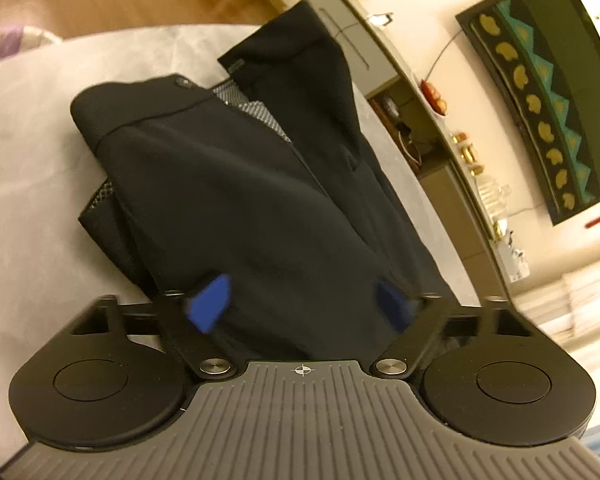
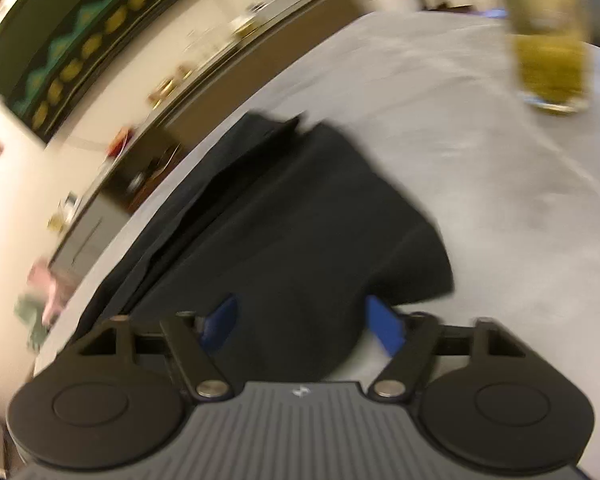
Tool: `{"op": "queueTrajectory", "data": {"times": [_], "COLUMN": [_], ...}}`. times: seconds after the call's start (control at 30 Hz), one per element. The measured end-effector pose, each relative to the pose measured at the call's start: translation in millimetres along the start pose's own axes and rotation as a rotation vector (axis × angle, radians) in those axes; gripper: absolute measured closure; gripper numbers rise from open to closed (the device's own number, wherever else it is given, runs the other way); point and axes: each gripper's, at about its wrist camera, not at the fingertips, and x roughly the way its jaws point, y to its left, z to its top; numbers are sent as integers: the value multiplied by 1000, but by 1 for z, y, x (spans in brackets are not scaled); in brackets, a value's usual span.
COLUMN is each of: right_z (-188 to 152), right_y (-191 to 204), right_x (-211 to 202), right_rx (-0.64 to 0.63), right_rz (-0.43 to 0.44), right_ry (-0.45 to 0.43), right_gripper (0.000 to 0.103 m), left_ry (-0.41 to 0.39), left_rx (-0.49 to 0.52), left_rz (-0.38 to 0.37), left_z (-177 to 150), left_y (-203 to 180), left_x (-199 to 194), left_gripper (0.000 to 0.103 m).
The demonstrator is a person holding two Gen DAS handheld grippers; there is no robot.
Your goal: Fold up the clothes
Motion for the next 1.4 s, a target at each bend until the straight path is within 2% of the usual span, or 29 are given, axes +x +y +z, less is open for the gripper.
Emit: {"op": "queueTrajectory", "data": {"times": [0.03,0.13,0.2,0.23,0.27,0.3,0.33,0.4,0.43,0.53,0.57,0.63,0.67,0.77,0.8,0.87,0.9,0.93,0.97,1.03,1.1,1.17,1.23,1.27,1.37,1.4], "right_z": [2,7,15,20,25,24,21,9,5,0,-1,-3,-3,-3,-3,-1,0,0,2,9,14,12,7,5,3,2], "right_y": [2,9,13,13,12,5,-2,-21,-31,-43,-44,-41,-40,-37,-37,-31,-31,-31,-32,-31,-29,-24,-29,-34,-52,-55], "right_x": [9,9,-12,-31,-52,-64,-73,-70,-65,-63,-65,-69,-71,-74,-75,-73,-72,-72,-68,-62,-68,-81,-86,-86,-73,-70], "right_rx": [-14,-54,-67,-71,-64,-45,-24,6,37,78,84,85,78,53,44,42,42,41,34,29,17,-18,-3,18,107,118], "right_rz": [-6,-10,16,45,75,73,66,-28,-45,-45,-39,-20,-20,-24,-25,-30,-34,-38,-44,-42,-3,32,37,34,48,40], "right_ry": [11,-39,-161,-250,-315,-327,-331,-244,-196,-147,-147,-155,-159,-169,-172,-164,-164,-163,-163,-177,-255,-332,-315,-288,-166,-141], "right_gripper": [99,100,101,102,102,102,102,102,102,101,101,101,101,101,101,101,101,101,101,101,101,101,101,101,101,101], "left_ry": [4,-26,-128,-180,-204,-220,-236,-202,-180,-116,-111,-118,-115,-82,-63,-26,-13,-3,0,-54,-179,-263,-255,-228,-124,-92], "left_rx": [9,68,108,106,100,93,87,32,1,-90,-132,-211,-241,-294,-290,-281,-257,-226,-166,12,137,205,192,156,-8,-74], "left_rz": [6,-1,-67,-107,-135,-158,-182,-158,-142,-92,-95,-120,-127,-127,-114,-87,-79,-72,-78,-160,-365,-490,-476,-428,-222,-178], "left_z": [0,8,17,19,16,13,9,-2,-7,-24,-26,-32,-34,-36,-32,-25,-17,-8,5,36,52,53,42,34,2,-10], "left_y": [1,-4,-15,-18,-16,-13,-11,4,13,38,44,54,57,58,53,45,34,22,5,-52,-99,-113,-85,-62,15,36], "left_x": [2,7,-10,-23,-38,-53,-68,-69,-67,-63,-65,-71,-71,-61,-52,-35,-23,-10,0,1,-36,-79,-105,-110,-100,-96], "left_gripper": [103,103,103,103,103,103,103,103,103,103,79,54,47,36,36,41,68,103,103,103,103,103,103,103,103,103]}}
